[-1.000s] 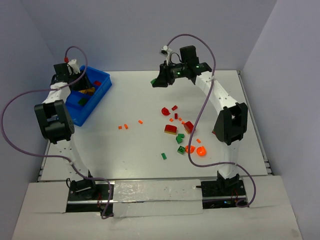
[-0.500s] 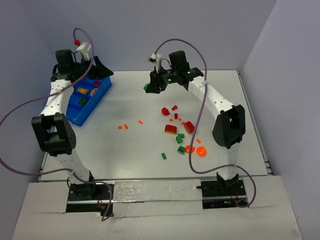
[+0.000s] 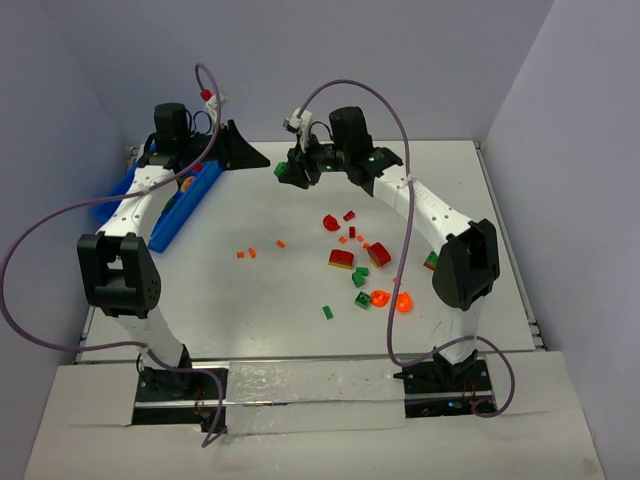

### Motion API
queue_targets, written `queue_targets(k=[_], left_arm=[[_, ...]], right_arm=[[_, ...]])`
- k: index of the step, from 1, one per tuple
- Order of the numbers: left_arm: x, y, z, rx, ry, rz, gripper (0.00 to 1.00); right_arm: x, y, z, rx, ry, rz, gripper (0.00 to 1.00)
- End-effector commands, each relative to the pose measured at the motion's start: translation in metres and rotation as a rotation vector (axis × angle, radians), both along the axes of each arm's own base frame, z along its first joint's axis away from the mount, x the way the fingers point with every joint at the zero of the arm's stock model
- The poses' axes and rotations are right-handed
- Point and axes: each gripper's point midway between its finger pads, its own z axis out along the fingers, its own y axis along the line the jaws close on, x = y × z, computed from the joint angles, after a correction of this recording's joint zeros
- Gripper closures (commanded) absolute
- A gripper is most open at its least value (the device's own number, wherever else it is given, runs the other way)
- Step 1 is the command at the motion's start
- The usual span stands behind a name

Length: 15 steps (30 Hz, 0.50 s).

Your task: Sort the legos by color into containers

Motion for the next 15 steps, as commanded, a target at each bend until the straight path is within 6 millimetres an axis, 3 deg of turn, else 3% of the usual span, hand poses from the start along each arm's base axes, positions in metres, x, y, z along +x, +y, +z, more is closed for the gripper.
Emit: queue_targets(k=[1, 10, 15], left_arm=[[-0.014, -0.021, 0.007, 0.058, -0.051, -0.090, 0.19], [-0.015, -0.028, -0.001, 0.085, -0.028, -0.113, 0.22], [-0.017, -0.033, -0.013, 0.124, -0.011, -0.134, 0.36]], right_arm=[[-0.004, 0.006, 0.040, 0.027, -0.153, 0.002, 1.00], [-0.005, 0.012, 0.046, 0.009, -0.208, 0.001, 1.00], [-0.007, 0.014, 0.052, 0.016, -0.233, 0.000, 1.00]])
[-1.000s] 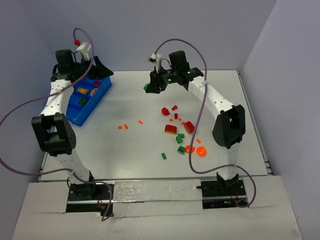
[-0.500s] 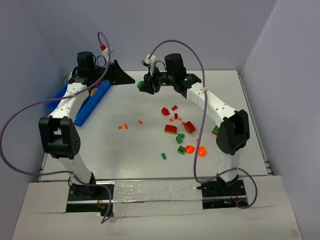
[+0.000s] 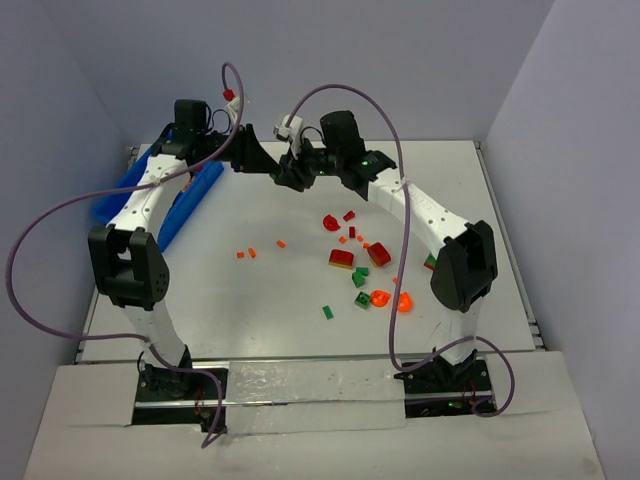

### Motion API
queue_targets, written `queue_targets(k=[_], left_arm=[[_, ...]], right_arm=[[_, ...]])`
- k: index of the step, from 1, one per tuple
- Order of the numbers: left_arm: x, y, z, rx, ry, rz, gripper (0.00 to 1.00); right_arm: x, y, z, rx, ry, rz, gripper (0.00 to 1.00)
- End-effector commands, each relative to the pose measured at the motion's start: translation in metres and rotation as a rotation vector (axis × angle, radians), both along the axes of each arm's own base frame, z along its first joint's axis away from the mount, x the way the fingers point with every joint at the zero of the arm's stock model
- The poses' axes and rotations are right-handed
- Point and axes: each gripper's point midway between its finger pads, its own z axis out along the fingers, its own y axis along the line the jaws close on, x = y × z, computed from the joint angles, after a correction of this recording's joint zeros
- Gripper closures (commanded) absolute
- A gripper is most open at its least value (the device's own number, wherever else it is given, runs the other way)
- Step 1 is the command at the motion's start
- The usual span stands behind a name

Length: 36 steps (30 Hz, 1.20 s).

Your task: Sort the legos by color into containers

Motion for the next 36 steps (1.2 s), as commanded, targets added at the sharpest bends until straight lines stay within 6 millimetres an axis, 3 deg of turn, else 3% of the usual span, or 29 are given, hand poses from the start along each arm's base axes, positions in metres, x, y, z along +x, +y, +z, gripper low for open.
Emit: queue_targets(k=[1, 6, 11, 13, 16, 17, 19, 20, 24, 26, 30, 34, 36], left_arm=[[-0.007, -0.007, -0.002, 0.032, -0.013, -0.037, 0.38], [-0.008, -0.008, -0.004, 0.030, 0.001, -0.041, 0.43], [-0.013, -0.006, -0.005, 0.024, 0.012, -0.059, 0.76], [-0.012, -0.003, -0.006, 0.022, 0.025, -0.051, 0.86], [-0.006, 0.015, -0.002, 0.002, 0.046, 0.007, 1.00], [0.000, 0.028, -0.002, 0.000, 0.036, 0.049, 1.00], [0.008, 0.047, -0.001, 0.006, 0.024, 0.103, 1.00], [0.017, 0.068, -0.002, 0.023, 0.000, 0.159, 1.00], [0.041, 0.144, -0.003, 0.091, -0.056, 0.382, 1.00], [0.051, 0.185, -0.009, 0.149, -0.067, 0.503, 1.00], [0.066, 0.287, -0.044, 0.343, -0.039, 0.789, 1.00], [0.078, 0.343, -0.074, 0.499, -0.021, 0.942, 1.00], [0.086, 0.359, -0.088, 0.557, -0.008, 0.978, 1.00]], right_arm=[[-0.006, 0.005, 0.056, 0.072, -0.144, 0.009, 1.00], [-0.008, 0.007, 0.057, 0.080, -0.156, 0.010, 0.99], [-0.005, 0.007, 0.060, 0.083, -0.180, -0.022, 0.94], [-0.001, 0.005, 0.057, 0.076, -0.175, -0.045, 0.84], [0.006, 0.001, 0.051, 0.058, -0.156, -0.098, 0.55], [0.006, -0.001, 0.049, 0.052, -0.143, -0.109, 0.39], [0.008, -0.007, 0.047, 0.049, -0.130, -0.126, 0.23], [0.006, -0.013, 0.041, 0.042, -0.112, -0.135, 0.15], [0.006, -0.039, 0.025, 0.028, -0.042, -0.177, 0.01], [0.007, -0.052, 0.015, 0.008, -0.010, -0.200, 0.00], [0.012, -0.077, -0.002, -0.022, 0.040, -0.258, 0.00], [0.022, -0.097, -0.017, -0.046, 0.085, -0.314, 0.00], [0.028, -0.106, -0.022, -0.051, 0.103, -0.339, 0.00]])
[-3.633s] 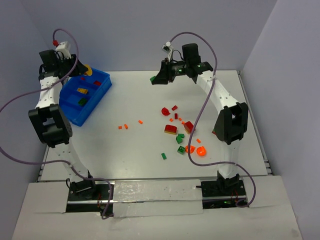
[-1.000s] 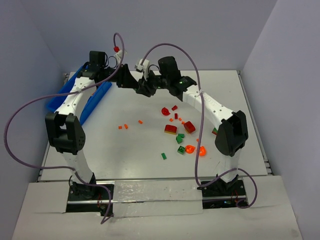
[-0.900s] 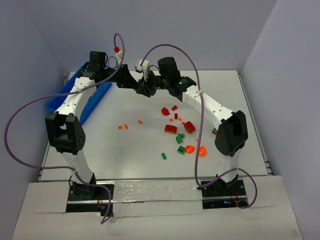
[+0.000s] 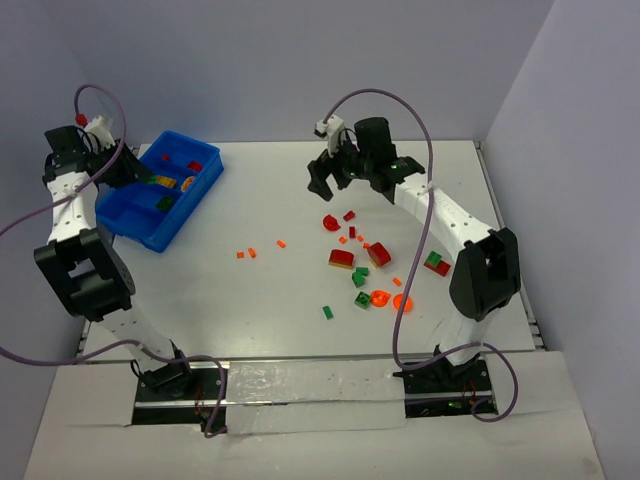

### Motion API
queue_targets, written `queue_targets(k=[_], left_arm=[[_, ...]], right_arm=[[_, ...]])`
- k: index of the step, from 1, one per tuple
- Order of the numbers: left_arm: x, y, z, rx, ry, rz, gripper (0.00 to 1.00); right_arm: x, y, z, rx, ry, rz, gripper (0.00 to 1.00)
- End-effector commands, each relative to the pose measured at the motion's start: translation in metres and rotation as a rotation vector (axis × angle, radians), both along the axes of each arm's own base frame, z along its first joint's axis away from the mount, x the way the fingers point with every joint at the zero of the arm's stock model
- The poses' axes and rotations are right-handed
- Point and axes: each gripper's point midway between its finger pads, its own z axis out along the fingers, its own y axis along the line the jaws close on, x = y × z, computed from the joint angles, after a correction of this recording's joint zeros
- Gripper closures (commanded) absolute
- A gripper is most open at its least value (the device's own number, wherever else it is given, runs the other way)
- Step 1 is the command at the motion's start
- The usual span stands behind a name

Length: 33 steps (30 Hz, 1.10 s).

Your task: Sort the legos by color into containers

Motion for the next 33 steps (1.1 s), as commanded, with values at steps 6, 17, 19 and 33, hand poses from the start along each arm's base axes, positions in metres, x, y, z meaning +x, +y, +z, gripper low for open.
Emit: queue_targets(k=[6, 17, 19, 33], left_arm=[[0.048, 0.063, -0.038, 0.272, 0.014, 0.110, 0.99], [0.078, 0.091, -0.071, 0.382, 0.022, 0.108, 0.95], [0.081, 0.095, -0.074, 0.398, 0.025, 0.111, 0.89], [0.084, 0.094, -0.057, 0.412, -0.008, 0.097, 0.38]], right_arm=[[0.007, -0.029, 0.004, -0.020, 0.002, -0.073, 0.00], [0.006, -0.041, 0.001, -0.059, 0.004, -0.085, 0.00], [0.006, -0.042, 0.000, -0.064, 0.007, -0.085, 0.00], [-0.018, -0.044, -0.026, -0.170, 0.079, 0.042, 0.06]])
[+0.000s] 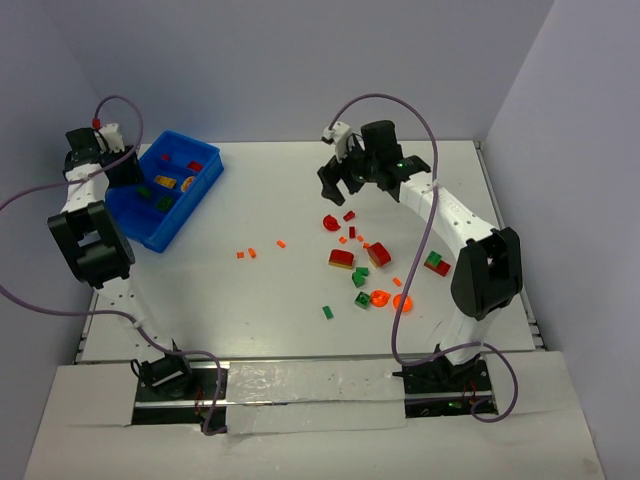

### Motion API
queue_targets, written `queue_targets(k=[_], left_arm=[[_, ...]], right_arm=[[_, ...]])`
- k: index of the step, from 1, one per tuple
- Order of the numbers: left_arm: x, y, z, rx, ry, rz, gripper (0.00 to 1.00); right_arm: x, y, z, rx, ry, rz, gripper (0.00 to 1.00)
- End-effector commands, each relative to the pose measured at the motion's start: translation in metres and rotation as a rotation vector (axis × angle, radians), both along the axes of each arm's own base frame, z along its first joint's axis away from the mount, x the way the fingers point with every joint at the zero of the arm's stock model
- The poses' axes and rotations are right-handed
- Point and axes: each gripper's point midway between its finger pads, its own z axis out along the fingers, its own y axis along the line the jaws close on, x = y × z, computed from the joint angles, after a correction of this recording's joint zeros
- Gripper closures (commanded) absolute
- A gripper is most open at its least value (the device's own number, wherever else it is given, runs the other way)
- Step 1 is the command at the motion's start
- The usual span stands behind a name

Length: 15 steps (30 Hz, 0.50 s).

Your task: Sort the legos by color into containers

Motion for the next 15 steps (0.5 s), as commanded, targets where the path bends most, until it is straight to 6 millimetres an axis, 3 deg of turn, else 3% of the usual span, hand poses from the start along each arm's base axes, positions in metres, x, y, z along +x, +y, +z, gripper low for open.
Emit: queue_targets(k=[1, 9, 15], left_arm=[[0.013, 0.003, 0.049, 0.042, -0.112, -0.017, 0.38], [0.011, -0.030, 0.107, -0.034, -0.227, -0.039, 0.34], [0.004, -0.060, 0.129, -0.079, -0.264, -0.068, 0.32]], right_arm=[[-0.022, -0.003, 0.003, -0.072, 0.016, 0.127, 0.09], [-0.095, 0.004, -0.063, -0.297, 0.291, 0.331, 0.24], [-0.102, 0.000, -0.099, -0.407, 0.372, 0.267, 0.24]])
